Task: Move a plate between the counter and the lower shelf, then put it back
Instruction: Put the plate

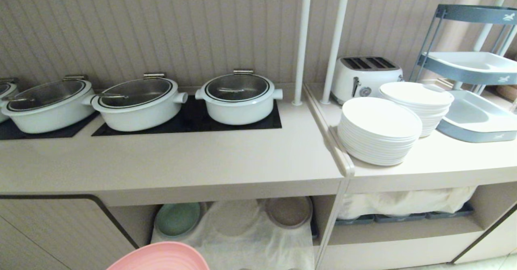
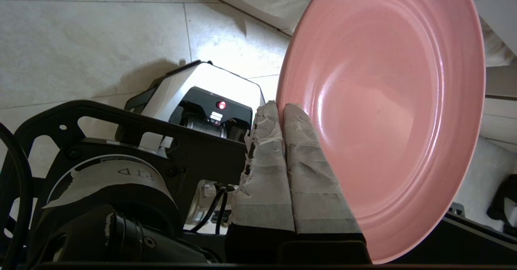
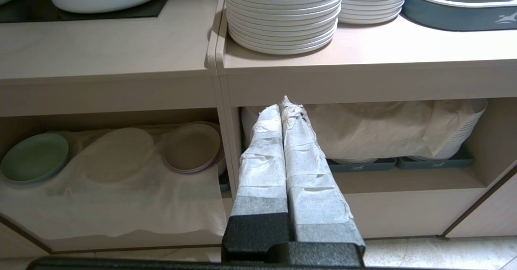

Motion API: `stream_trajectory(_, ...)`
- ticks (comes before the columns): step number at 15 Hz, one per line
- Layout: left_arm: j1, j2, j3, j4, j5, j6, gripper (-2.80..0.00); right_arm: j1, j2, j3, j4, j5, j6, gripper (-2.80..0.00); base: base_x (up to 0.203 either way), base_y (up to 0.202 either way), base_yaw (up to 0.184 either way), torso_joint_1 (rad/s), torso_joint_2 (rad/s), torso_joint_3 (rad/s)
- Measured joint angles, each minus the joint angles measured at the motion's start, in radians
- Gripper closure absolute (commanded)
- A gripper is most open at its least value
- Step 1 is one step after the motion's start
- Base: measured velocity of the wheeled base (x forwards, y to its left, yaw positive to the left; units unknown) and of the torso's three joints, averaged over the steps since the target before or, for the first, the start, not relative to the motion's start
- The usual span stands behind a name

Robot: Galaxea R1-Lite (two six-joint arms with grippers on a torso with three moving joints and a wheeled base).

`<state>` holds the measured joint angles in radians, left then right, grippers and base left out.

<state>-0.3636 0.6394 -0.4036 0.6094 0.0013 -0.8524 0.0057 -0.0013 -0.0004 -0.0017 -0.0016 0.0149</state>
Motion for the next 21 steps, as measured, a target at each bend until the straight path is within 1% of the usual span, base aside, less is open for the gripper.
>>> stream_trajectory(4,0.0,0.0,-0.003,0.0,0.009,0.001,0.0,0.0,0.0,0.0,0.0,0.0,0.0,0.0,0.0,0.0,0.0,0.0,0.0,0.0)
stream_trajectory(9,0.0,0.0,-0.005,0.0,0.043,0.001,0.0,0.0,0.0,0.0,0.0,0.0,0.0,0.0,0.0,0.0,0.0,0.0,0.0,0.0)
stream_trajectory(21,-0.001,0.001,-0.008,0.0,0.062,0.004,0.0,0.0,0.0,0.0,0.0,0.0,0.0,0.0,0.0,0.0,0.0,0.0,0.0,0.0)
